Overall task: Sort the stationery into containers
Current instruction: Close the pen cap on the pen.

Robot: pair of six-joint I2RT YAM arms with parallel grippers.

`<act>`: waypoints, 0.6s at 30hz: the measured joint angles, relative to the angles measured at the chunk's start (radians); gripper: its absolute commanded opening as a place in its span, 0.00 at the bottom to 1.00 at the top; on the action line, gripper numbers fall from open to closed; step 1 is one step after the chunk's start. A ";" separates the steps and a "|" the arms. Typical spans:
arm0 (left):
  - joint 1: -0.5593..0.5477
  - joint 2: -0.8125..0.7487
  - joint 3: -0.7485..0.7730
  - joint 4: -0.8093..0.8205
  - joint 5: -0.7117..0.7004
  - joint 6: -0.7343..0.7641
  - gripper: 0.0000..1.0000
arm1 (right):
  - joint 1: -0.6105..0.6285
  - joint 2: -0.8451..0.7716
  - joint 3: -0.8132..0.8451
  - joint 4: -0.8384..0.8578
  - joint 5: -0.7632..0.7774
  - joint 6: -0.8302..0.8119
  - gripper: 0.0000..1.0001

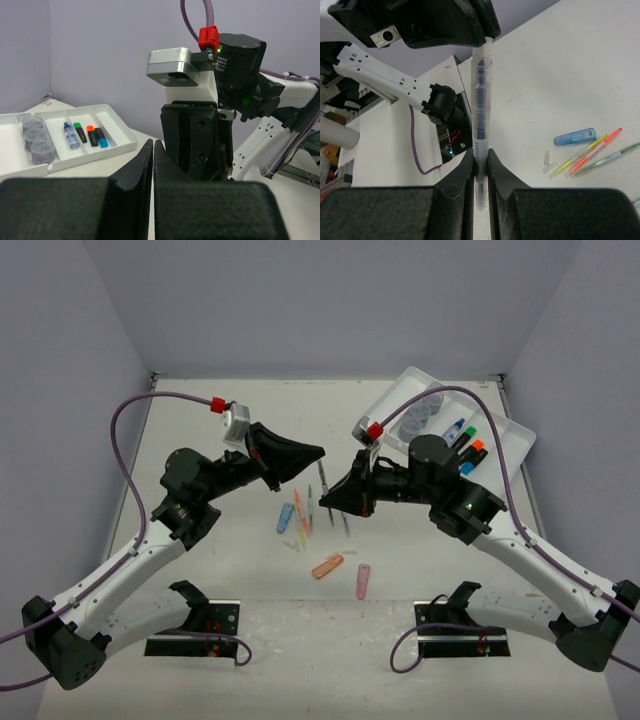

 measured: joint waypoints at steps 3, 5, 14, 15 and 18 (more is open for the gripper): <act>0.000 -0.013 -0.019 0.037 -0.018 -0.011 0.00 | 0.003 0.027 0.056 -0.053 -0.004 -0.015 0.00; -0.001 -0.023 -0.032 0.064 -0.032 -0.013 0.00 | 0.005 0.054 0.106 -0.091 -0.011 -0.026 0.00; -0.036 -0.061 -0.086 0.062 -0.040 -0.032 0.00 | -0.012 0.112 0.266 -0.111 0.010 -0.069 0.00; -0.034 -0.068 -0.079 0.036 -0.052 -0.028 0.00 | -0.017 0.099 0.247 -0.088 0.014 -0.069 0.00; -0.040 -0.085 -0.053 -0.058 -0.070 -0.013 0.00 | -0.016 0.066 0.175 -0.010 0.026 -0.066 0.00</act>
